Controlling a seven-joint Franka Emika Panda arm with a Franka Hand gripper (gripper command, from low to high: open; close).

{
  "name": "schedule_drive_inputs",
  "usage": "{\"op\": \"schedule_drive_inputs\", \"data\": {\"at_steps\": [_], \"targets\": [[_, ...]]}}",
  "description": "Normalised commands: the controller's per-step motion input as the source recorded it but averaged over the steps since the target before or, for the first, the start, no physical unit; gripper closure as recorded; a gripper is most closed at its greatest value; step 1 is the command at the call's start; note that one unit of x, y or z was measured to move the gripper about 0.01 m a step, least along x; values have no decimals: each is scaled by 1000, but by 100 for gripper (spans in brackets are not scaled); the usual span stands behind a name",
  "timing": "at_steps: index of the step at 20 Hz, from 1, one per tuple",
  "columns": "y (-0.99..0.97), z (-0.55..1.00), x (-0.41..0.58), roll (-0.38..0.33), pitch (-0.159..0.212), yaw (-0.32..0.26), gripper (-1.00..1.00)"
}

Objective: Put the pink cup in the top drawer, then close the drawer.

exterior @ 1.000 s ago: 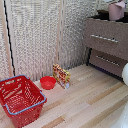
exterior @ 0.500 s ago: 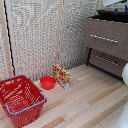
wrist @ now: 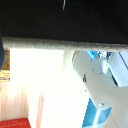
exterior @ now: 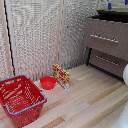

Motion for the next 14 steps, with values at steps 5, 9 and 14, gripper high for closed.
{"op": "schedule_drive_inputs", "data": {"at_steps": [5,9,14], "targets": [[0,2,45,-187,-6,259,-100],[-16,0,9,-244,-16,254,-100],[-22,0,-62,-323,0,218,-100]]}}
